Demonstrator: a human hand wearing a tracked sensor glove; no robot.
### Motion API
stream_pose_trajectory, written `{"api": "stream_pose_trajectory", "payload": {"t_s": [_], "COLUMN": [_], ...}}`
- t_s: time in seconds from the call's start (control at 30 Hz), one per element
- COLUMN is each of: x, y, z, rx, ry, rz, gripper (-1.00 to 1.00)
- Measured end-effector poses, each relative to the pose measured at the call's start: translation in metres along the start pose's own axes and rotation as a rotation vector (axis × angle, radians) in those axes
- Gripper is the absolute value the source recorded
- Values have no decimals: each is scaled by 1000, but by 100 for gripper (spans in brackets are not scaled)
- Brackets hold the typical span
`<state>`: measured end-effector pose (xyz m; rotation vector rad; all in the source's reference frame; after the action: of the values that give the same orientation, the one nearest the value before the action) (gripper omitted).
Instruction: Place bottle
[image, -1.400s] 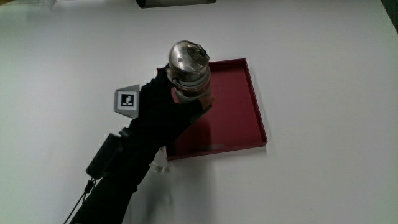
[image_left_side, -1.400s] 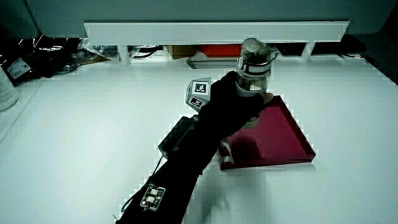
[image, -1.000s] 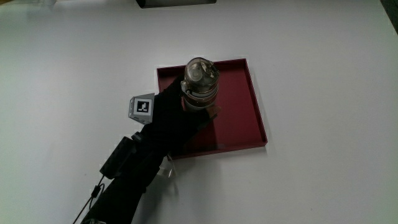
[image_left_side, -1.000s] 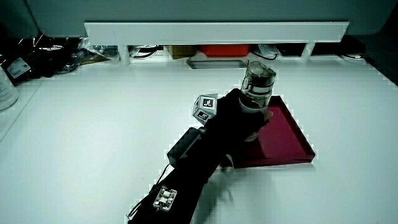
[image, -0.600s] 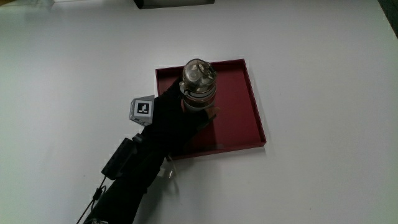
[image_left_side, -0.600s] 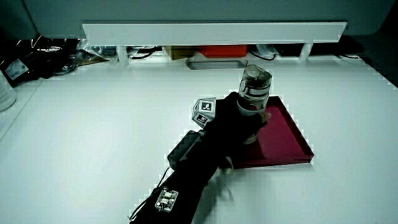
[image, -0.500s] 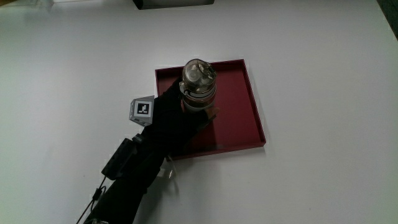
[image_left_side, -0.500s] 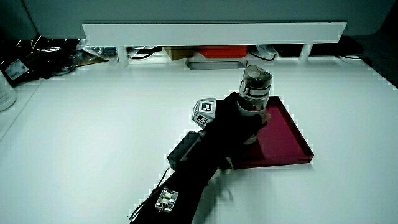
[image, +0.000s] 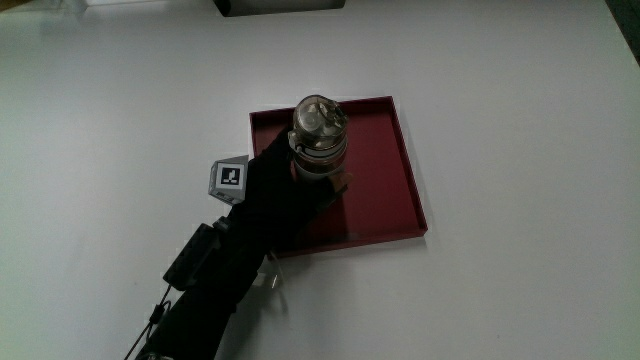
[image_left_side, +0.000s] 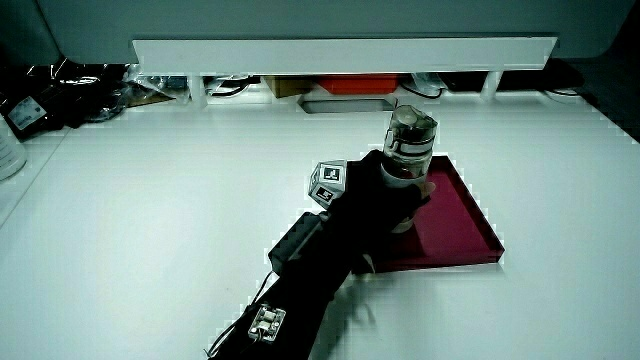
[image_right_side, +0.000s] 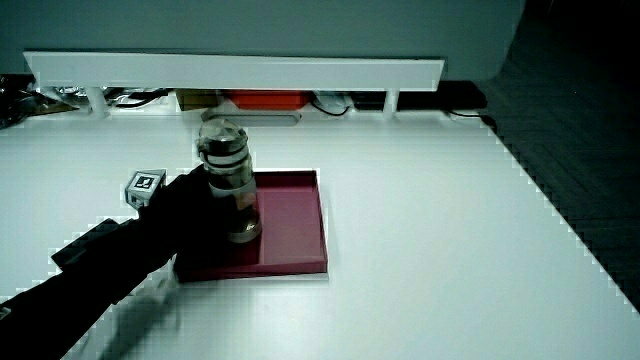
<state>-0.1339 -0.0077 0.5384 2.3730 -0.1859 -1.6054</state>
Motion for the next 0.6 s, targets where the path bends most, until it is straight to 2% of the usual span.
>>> {"api": "stream_pose_trajectory", "payload": {"t_s": [0.07, 0.13, 0.17, 0.2, 0.27, 0.37, 0.43, 0.47, 0.6], "x": [-1, -2, -2, -4, -2, -1, 8, 10, 21], "y": [-1, -1, -2, -1, -2, -1, -3, -4, -6], "z": [1, 3, 5, 7, 13, 27, 37, 42, 66], "rx": [-4, -16, -24, -30, -72, -120, -163, -183, -245], "ry": [14, -4, -1, -30, -48, -54, -65, -92, -99], "rz": [14, 14, 43, 18, 7, -37, -33, -41, -70], "gripper": [-56, -63, -67, -70, -78, -89, -96, -100, -100]}}
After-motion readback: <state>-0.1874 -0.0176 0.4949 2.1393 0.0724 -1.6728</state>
